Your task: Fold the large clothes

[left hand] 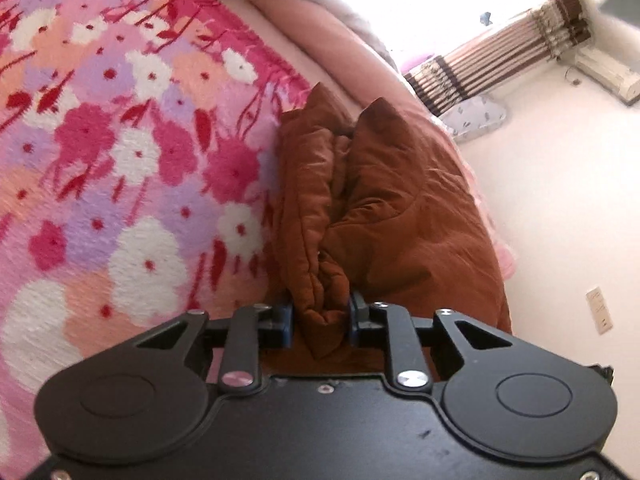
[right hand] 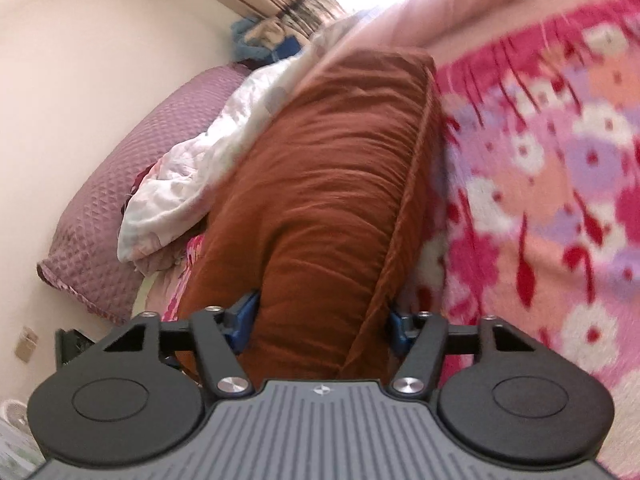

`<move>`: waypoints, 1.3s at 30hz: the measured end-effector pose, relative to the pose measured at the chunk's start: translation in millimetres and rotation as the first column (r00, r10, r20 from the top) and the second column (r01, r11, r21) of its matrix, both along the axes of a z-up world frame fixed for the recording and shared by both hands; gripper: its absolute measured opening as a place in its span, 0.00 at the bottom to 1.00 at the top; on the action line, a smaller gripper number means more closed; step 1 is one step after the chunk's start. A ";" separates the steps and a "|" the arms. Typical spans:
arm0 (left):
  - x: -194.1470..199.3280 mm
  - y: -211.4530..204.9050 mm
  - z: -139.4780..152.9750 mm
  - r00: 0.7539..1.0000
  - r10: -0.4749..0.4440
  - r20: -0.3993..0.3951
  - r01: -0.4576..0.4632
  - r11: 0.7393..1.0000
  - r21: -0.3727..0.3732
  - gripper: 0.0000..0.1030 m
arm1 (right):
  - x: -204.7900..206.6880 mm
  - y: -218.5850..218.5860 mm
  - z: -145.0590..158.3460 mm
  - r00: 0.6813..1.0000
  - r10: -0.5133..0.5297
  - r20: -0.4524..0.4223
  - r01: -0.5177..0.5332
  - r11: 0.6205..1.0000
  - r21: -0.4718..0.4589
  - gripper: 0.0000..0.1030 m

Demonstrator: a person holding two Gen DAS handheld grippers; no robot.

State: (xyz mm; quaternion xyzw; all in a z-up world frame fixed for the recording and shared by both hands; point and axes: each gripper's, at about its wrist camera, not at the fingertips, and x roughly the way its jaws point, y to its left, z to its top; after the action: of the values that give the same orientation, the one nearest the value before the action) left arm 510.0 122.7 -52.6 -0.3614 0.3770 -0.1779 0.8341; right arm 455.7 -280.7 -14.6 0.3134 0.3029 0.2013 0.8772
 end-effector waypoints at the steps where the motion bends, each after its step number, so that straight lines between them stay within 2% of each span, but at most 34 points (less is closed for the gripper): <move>1: -2.9 -1.8 3.4 1.000 0.004 0.018 -0.004 1.000 -0.015 0.20 | -1.3 0.0 4.6 1.000 -0.006 0.017 0.007 1.000 -0.007 0.62; 3: -11.3 -6.8 14.9 0.998 0.008 0.065 -0.005 0.999 -0.040 0.19 | -4.9 -1.9 14.0 0.998 -0.021 0.055 0.022 1.000 -0.016 0.59; 6: -20.5 -28.2 42.0 0.989 -0.026 0.143 0.023 0.999 0.021 0.19 | -15.3 -12.4 28.8 0.994 -0.032 0.104 0.033 0.999 -0.005 0.57; 12: -36.1 -83.1 61.8 0.976 -0.126 0.179 0.119 0.992 0.047 0.19 | -56.2 -48.4 47.4 0.982 -0.070 0.177 0.076 0.997 -0.027 0.56; 14: -47.2 -103.3 59.0 0.970 -0.164 0.181 0.152 0.985 0.079 0.19 | -75.8 -65.0 46.7 0.979 -0.084 0.185 0.092 0.995 -0.033 0.56; 16: -53.3 -120.8 47.8 0.970 -0.191 0.150 0.181 0.980 0.080 0.19 | -88.9 -81.8 39.7 0.982 -0.091 0.164 0.096 0.995 -0.023 0.56; 18: -54.8 -137.1 29.0 0.972 -0.206 0.109 0.192 0.973 0.129 0.19 | -93.7 -100.7 20.9 0.989 -0.096 0.112 0.096 0.995 0.007 0.57; 19: -52.9 -141.8 15.1 0.979 -0.195 0.066 0.185 0.974 0.127 0.19 | -91.3 -107.4 10.1 0.993 -0.091 0.077 0.090 0.996 0.017 0.57; 20: -52.6 -142.7 4.1 0.983 -0.179 0.031 0.175 0.979 0.108 0.21 | -87.2 -113.4 -5.0 0.995 -0.097 0.037 0.095 0.995 0.035 0.58; 22: -55.2 -135.9 -6.8 0.984 -0.174 0.037 0.171 0.983 0.071 0.26 | -81.5 -120.7 -28.2 0.997 -0.080 -0.014 0.081 0.994 0.068 0.62; 23: -57.2 -129.3 -9.4 0.988 -0.156 0.021 0.155 0.987 0.034 0.27 | -82.1 -124.6 -34.4 0.997 -0.081 -0.017 0.082 0.992 0.093 0.66; 24: -57.1 -125.2 -11.3 0.988 -0.155 0.011 0.155 0.988 0.010 0.33 | -84.3 -127.7 -37.2 0.997 -0.074 -0.013 0.075 0.991 0.113 0.70; 26: -60.6 -115.5 -4.7 0.991 -0.134 0.011 0.133 0.991 0.026 0.42 | -90.3 -127.4 -32.9 0.998 -0.064 0.001 0.064 0.993 0.095 0.75; 28: -68.3 -103.7 9.1 0.992 -0.117 0.037 0.114 0.992 0.059 0.42 | -92.0 -130.1 -23.5 0.999 -0.051 -0.013 0.052 0.997 0.055 0.77; 30: -75.7 -95.0 31.3 0.994 -0.075 0.075 0.065 0.990 0.125 0.40 | -101.4 -136.1 -9.0 0.998 -0.063 0.008 0.063 0.998 0.018 0.76; 31: -80.8 -94.6 44.6 0.993 -0.056 0.103 0.037 0.984 0.173 0.40 | -109.2 -141.0 -4.1 0.996 -0.087 0.023 0.088 0.996 -0.008 0.72; 32: -87.8 -92.6 56.2 0.991 -0.031 0.127 0.005 0.979 0.202 0.39 | -116.3 -143.4 5.2 0.989 -0.139 0.039 0.141 0.988 -0.061 0.59; 33: -89.9 -94.5 67.1 0.989 -0.016 0.150 -0.016 0.978 0.209 0.39 | -121.9 -143.2 12.5 0.982 -0.178 0.058 0.183 0.976 -0.118 0.50; 34: -91.6 -99.4 77.4 0.984 -0.023 0.175 -0.013 0.979 0.202 0.39 | -126.2 -139.2 21.1 0.975 -0.201 0.089 0.215 0.960 -0.178 0.32; 35: -92.8 -110.5 88.3 0.979 -0.034 0.202 -0.005 0.981 0.193 0.40 | -128.0 -133.8 27.9 0.971 -0.209 0.112 0.230 0.947 -0.224 0.23; 37: -90.2 -139.2 102.7 0.971 -0.052 0.235 -0.001 0.976 0.218 0.40 | -128.0 -118.6 38.5 0.968 -0.200 0.150 0.234 0.935 -0.265 0.15; 39: -78.2 -174.3 110.9 0.965 -0.100 0.241 0.030 0.960 0.277 0.40 | -122.2 -101.9 43.6 0.975 -0.142 0.170 0.185 0.944 -0.271 0.13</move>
State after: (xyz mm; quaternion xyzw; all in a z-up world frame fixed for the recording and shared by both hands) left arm 431.7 -51.6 58.3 -0.2053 0.3002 -0.1968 0.9105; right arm 333.5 -382.5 28.9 0.1919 0.2357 0.1044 0.9469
